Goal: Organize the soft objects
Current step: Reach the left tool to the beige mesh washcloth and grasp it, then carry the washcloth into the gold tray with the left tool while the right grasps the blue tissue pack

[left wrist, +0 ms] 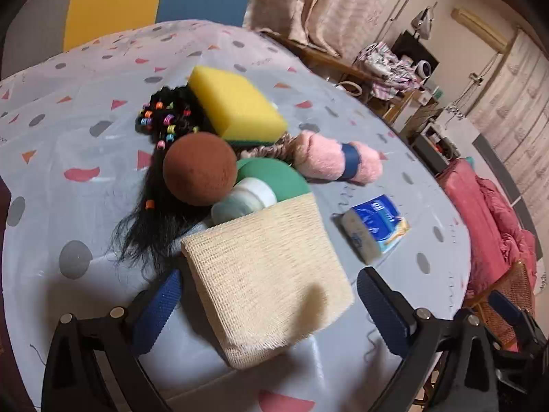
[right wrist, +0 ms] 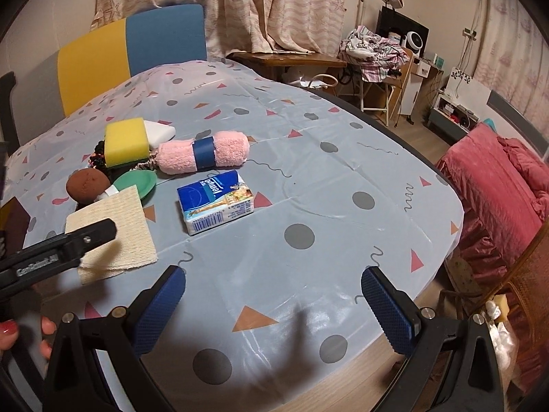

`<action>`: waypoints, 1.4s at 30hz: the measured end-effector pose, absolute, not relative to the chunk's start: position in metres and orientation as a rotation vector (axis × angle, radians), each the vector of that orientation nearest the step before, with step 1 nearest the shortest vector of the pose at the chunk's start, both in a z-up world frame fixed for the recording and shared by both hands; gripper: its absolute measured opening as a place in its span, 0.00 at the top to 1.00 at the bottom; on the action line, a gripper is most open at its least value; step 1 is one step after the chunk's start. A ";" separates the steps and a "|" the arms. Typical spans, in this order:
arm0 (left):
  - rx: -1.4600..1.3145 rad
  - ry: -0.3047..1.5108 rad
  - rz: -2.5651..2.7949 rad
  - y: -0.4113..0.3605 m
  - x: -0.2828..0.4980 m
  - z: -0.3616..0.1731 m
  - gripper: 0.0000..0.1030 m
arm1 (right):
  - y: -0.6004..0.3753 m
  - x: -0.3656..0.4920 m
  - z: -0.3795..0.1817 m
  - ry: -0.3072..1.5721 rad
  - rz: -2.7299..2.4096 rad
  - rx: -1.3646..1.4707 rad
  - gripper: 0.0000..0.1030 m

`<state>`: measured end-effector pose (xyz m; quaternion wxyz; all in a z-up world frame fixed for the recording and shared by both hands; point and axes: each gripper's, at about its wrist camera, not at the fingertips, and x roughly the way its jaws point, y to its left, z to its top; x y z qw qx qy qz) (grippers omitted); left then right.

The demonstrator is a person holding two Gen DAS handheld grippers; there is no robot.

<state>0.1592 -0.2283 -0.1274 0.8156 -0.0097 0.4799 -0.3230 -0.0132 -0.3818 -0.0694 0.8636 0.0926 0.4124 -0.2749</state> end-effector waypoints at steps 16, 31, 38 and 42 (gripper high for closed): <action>-0.004 1.096 -0.726 -0.224 0.158 -0.134 0.73 | -0.393 0.026 -0.081 0.752 -0.486 0.141 0.00; -0.153 1.037 -0.806 -0.163 0.125 -0.103 0.88 | -0.400 0.096 -0.117 0.828 -0.427 0.062 0.18; -0.159 1.074 -0.785 -0.148 0.118 -0.118 0.88 | -0.395 0.107 -0.125 0.833 -0.439 0.053 0.25; -0.232 1.085 -0.814 -0.142 0.115 -0.118 0.88 | -0.394 0.104 -0.127 0.819 -0.449 0.048 0.25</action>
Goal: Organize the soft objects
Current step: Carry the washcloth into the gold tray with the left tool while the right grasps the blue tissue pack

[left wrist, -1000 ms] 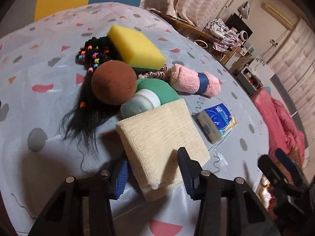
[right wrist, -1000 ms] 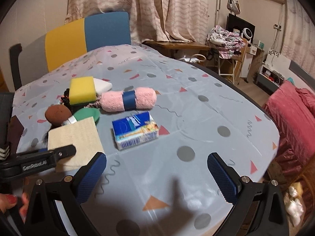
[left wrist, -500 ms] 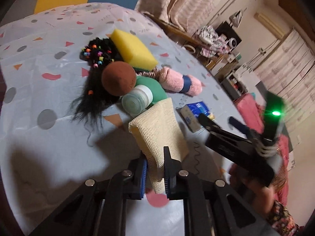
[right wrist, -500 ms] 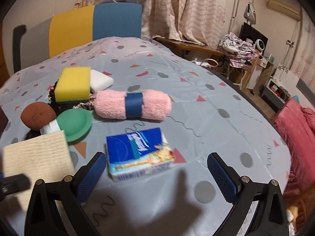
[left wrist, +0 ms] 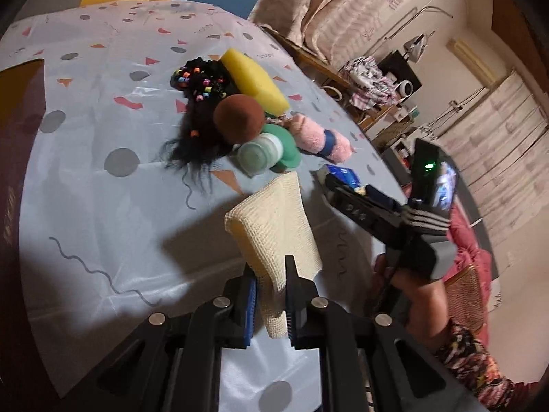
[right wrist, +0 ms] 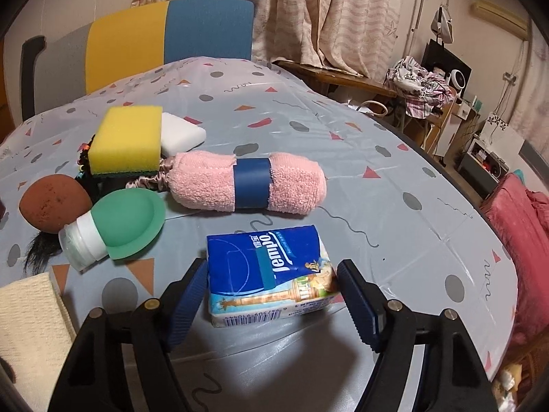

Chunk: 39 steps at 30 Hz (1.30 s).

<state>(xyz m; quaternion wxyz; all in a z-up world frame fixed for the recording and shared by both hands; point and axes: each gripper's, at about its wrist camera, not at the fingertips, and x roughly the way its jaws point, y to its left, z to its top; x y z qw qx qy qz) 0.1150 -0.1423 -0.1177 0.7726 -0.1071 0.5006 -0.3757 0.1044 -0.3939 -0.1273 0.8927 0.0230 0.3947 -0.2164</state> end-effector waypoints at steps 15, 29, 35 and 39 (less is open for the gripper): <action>-0.386 0.886 -0.761 -0.069 0.108 -0.053 0.89 | -0.385 0.105 -0.131 0.816 -0.491 -0.023 0.26; -0.455 0.784 -0.346 0.086 0.157 -0.025 0.88 | -0.382 0.105 -0.131 0.817 -0.499 -0.040 0.26; -0.476 0.857 -0.145 0.141 0.190 -0.052 0.88 | -0.380 0.107 -0.132 0.823 -0.507 -0.057 0.26; -0.473 0.915 -0.027 0.167 0.203 -0.070 0.87 | -0.379 0.107 -0.132 0.823 -0.508 -0.060 0.26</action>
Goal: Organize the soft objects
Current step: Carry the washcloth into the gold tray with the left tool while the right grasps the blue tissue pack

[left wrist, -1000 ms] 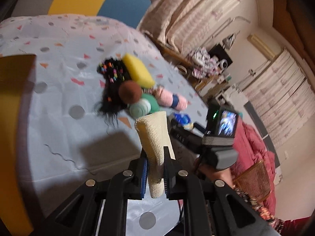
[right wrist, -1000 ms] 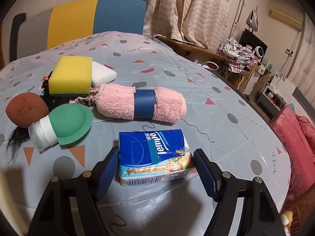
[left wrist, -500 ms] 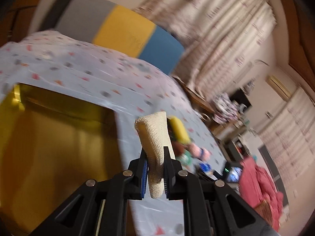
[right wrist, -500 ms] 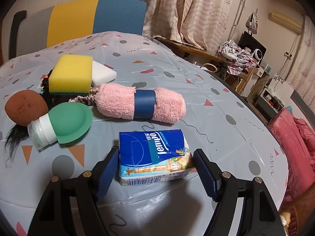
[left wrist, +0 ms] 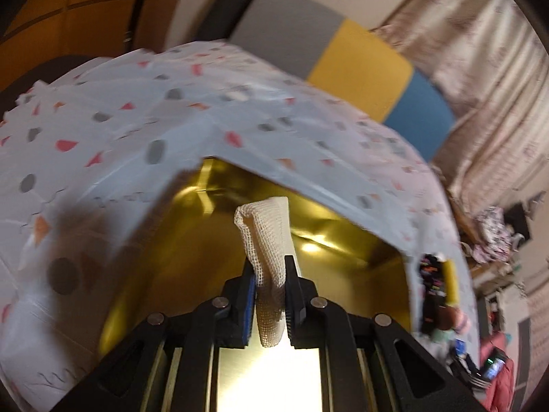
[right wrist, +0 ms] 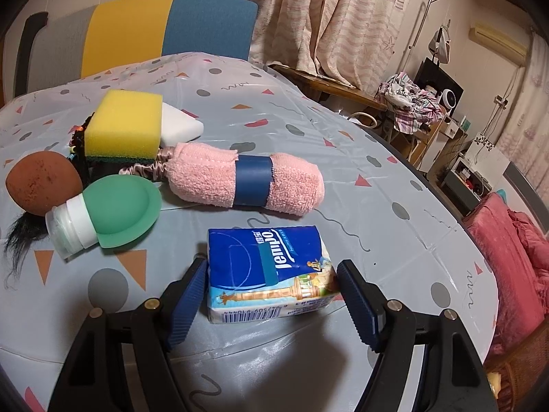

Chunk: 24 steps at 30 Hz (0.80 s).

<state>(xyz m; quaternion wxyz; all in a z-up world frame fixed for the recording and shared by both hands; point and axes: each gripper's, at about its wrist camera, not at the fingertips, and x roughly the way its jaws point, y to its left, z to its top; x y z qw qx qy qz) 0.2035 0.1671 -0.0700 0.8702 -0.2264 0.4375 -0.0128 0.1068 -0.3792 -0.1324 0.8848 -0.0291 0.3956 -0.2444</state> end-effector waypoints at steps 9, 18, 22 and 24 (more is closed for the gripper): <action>-0.497 0.935 0.096 0.190 0.205 -0.085 0.57 | -0.376 0.107 -0.133 0.818 -0.519 -0.080 0.26; -0.411 0.877 0.050 0.179 0.210 -0.072 0.23 | -0.381 0.082 -0.116 0.735 -0.454 0.034 0.27; -0.346 0.835 0.089 0.176 0.214 -0.057 0.21 | -0.374 0.064 -0.105 0.703 -0.402 0.081 0.27; -0.334 0.830 0.102 0.175 0.214 -0.051 0.21 | -0.367 0.057 -0.098 0.688 -0.374 0.096 0.27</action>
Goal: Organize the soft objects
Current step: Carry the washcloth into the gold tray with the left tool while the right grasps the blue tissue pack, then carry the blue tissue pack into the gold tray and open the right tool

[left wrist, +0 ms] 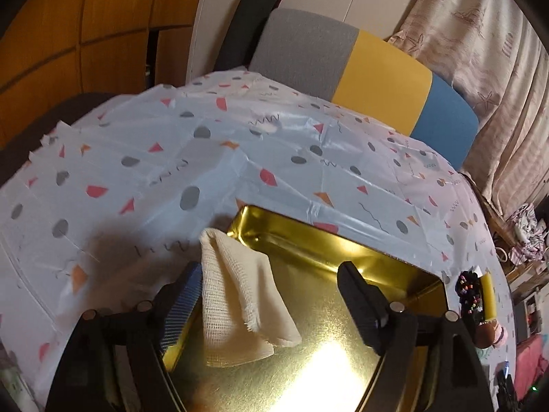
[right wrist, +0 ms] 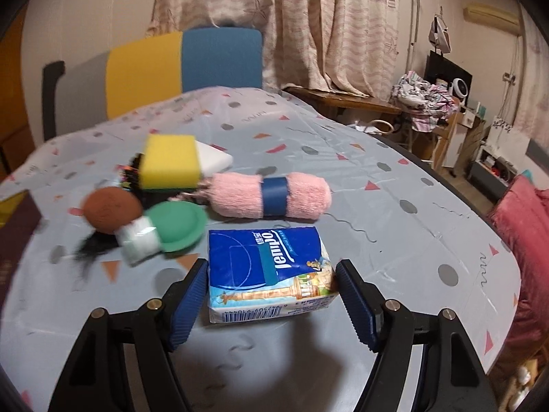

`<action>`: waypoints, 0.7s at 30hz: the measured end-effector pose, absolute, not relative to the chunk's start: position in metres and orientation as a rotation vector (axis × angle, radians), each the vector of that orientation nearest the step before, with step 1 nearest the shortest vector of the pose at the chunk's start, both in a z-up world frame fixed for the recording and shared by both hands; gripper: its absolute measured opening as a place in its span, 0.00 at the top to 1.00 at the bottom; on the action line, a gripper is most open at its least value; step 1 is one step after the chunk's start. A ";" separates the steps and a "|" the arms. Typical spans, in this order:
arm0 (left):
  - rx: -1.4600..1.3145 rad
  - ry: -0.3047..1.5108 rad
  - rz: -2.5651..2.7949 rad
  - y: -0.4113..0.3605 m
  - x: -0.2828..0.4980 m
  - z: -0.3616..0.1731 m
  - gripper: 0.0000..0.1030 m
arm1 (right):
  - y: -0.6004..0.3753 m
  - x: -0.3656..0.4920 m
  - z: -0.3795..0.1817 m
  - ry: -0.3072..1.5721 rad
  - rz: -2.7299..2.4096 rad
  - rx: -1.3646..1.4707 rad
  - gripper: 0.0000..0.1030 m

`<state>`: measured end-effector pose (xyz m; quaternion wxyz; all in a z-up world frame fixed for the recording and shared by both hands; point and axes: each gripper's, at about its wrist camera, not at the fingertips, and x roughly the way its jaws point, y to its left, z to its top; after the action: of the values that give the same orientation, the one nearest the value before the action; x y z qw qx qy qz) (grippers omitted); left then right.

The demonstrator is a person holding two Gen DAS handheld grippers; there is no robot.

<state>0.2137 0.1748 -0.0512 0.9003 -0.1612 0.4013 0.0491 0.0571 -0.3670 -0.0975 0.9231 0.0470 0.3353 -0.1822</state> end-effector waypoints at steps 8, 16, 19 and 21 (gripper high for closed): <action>-0.256 0.734 0.020 0.162 0.195 -0.026 0.21 | -0.291 0.060 -0.044 0.605 -0.129 0.055 0.27; -0.353 0.699 0.024 0.184 0.179 -0.006 0.21 | -0.161 0.091 0.002 0.577 0.249 -0.088 0.27; -0.309 0.703 0.061 0.184 0.160 -0.010 0.21 | -0.116 0.107 0.004 0.620 0.357 -0.134 0.27; -0.311 0.703 0.059 0.183 0.148 -0.014 0.21 | -0.086 0.122 0.001 0.672 0.404 -0.177 0.27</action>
<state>0.1481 0.1830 -0.0138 0.9266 -0.1515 0.3429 0.0285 0.1216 -0.0857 0.0013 0.9204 -0.0863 0.3269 0.1964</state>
